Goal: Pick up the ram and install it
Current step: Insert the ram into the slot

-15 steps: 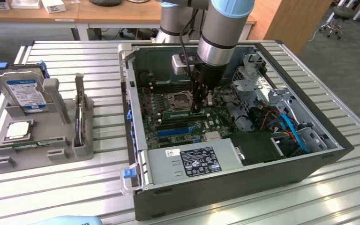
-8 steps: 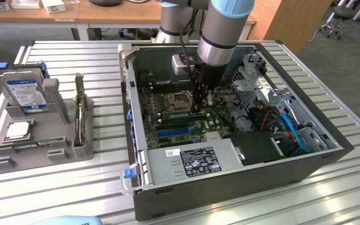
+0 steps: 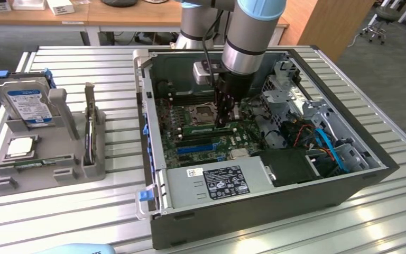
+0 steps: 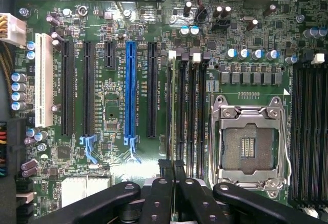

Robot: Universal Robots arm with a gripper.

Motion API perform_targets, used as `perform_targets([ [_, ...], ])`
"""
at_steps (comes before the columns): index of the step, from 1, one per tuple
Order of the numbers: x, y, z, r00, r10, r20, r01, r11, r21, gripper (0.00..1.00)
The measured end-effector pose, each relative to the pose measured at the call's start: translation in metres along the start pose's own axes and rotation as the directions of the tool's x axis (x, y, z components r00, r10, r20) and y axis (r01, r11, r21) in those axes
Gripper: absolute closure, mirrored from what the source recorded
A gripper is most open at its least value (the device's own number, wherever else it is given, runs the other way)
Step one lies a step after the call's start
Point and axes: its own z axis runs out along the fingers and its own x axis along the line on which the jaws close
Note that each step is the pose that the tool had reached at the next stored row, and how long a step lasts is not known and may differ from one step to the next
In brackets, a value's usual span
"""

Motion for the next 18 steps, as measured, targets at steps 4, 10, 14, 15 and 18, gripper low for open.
perform_targets([
  [4,0.0,0.0,0.0001,1.0,0.0,0.0,0.0,1.0,0.0,0.89],
  [10,-0.0002,0.0,0.0009,1.0,0.0,0.0,0.0,1.0,0.0006,0.89],
  [14,-0.0004,0.0,0.0014,1.0,0.0,0.0002,0.0,1.0,0.0007,0.89],
  [15,-0.0004,0.0,0.0014,1.0,0.0,0.0001,0.0,1.0,0.0007,0.89],
  [18,-0.0006,0.0,0.0015,1.0,0.0,0.0003,0.0,1.0,0.0007,0.89],
])
